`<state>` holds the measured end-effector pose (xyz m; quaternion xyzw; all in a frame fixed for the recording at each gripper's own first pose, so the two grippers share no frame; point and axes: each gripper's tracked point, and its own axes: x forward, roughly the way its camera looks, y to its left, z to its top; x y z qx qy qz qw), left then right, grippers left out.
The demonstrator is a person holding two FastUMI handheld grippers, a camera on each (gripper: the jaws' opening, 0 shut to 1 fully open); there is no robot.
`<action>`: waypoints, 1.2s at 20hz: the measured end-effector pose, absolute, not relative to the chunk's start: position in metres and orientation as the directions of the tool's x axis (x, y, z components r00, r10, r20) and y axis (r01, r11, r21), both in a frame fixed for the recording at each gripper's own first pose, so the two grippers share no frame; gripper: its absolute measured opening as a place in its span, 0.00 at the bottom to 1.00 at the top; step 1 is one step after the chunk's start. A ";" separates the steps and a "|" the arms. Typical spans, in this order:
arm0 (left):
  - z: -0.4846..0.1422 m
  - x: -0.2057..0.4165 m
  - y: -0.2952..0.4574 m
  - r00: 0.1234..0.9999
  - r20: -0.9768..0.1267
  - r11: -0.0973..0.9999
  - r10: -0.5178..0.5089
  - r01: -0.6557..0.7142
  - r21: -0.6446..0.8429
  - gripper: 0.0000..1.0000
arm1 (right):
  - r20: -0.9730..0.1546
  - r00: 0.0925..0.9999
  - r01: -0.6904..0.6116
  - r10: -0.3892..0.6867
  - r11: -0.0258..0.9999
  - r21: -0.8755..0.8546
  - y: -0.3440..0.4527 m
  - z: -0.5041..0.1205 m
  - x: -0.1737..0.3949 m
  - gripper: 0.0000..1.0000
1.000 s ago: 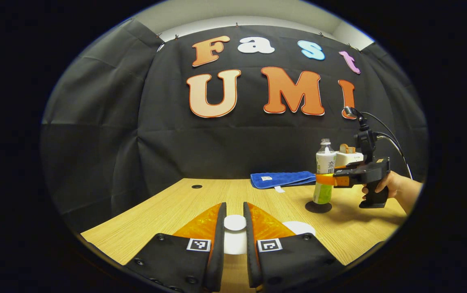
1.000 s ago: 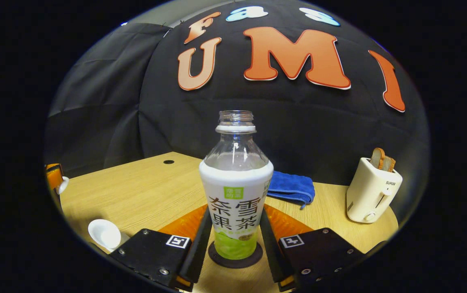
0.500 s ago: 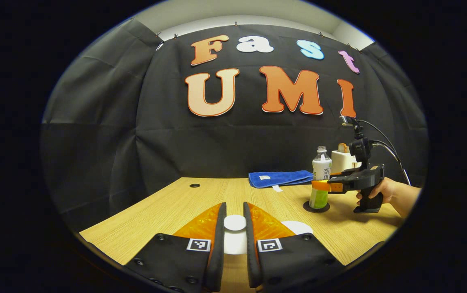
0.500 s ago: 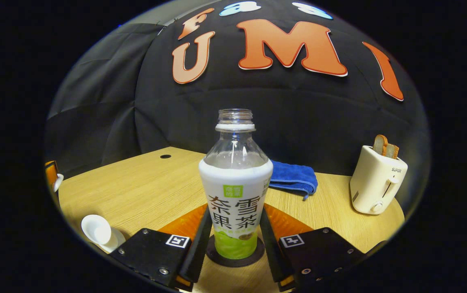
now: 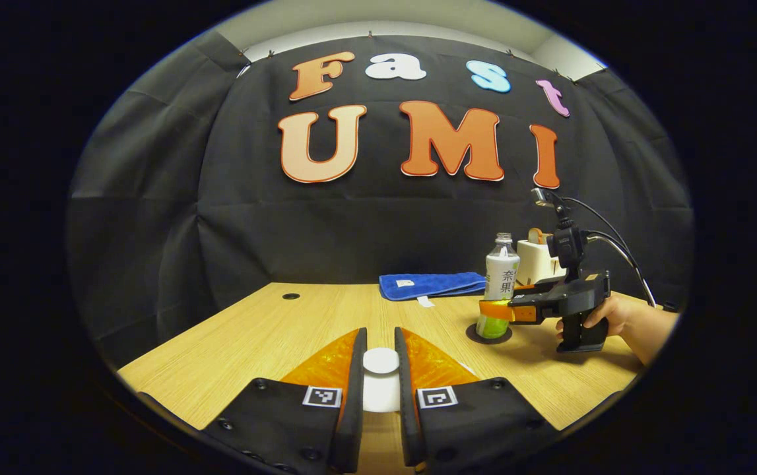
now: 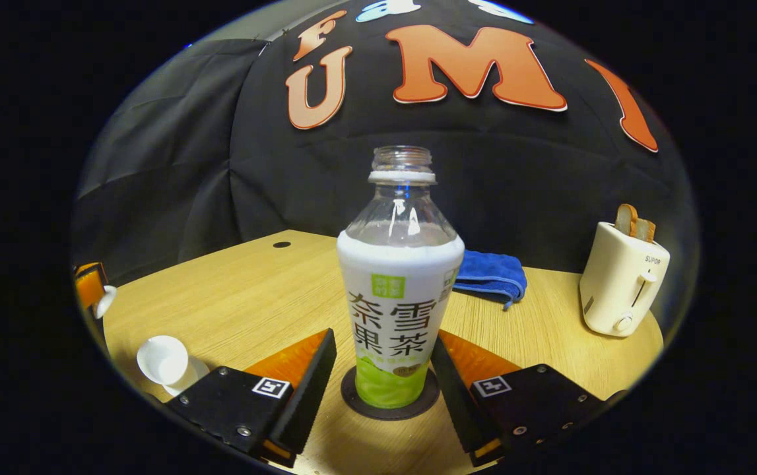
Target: Open the teacup lid with one hand, grasp the water bottle and pour water into the teacup with the other hand; after pouring, place the water bottle on the coaster and then close the teacup lid.
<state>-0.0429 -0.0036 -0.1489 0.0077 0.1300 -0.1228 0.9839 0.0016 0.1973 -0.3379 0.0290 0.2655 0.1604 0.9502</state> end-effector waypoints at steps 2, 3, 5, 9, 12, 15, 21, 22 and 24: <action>-0.145 -0.040 -0.013 0.936 -0.249 0.967 -0.251 0.252 -0.026 0.28 | -0.483 0.814 -0.298 0.323 0.946 0.130 0.196 -0.332 -0.001 0.91; -0.144 -0.040 -0.016 0.936 -0.244 0.967 -0.253 0.253 -0.029 0.28 | -0.481 0.813 -0.303 0.327 0.944 0.131 0.194 -0.330 -0.003 0.93; -0.142 -0.037 -0.025 0.935 -0.237 0.965 -0.262 0.259 -0.045 0.28 | -0.473 0.816 -0.306 0.333 0.942 0.134 0.191 -0.323 -0.008 0.96; -0.157 -0.031 -0.050 0.913 -0.265 0.951 -0.309 0.301 -0.072 0.28 | -0.452 0.825 -0.309 0.338 0.941 0.140 0.178 -0.311 -0.021 0.97; -0.170 -0.026 -0.060 0.908 -0.287 0.951 -0.307 0.307 -0.046 0.28 | -0.423 0.840 -0.297 0.341 0.940 0.169 0.167 -0.296 -0.034 0.97; -0.187 -0.023 -0.067 0.898 -0.313 0.949 -0.309 0.311 -0.043 0.28 | -0.375 0.869 -0.277 0.321 0.946 0.167 0.153 -0.275 -0.043 0.97; -0.218 -0.022 -0.067 0.882 -0.380 0.956 -0.277 0.294 -0.014 0.28 | -0.308 0.907 -0.241 0.287 0.954 0.180 0.134 -0.249 -0.049 0.97; -0.221 -0.024 -0.069 0.877 -0.390 0.954 -0.281 0.299 -0.013 0.28 | -0.300 0.910 -0.239 0.285 0.954 0.182 0.133 -0.246 -0.050 0.97; -0.228 -0.025 -0.068 0.874 -0.406 0.956 -0.265 0.295 0.010 0.28 | -0.288 0.918 -0.228 0.272 0.958 0.176 0.129 -0.242 -0.053 0.97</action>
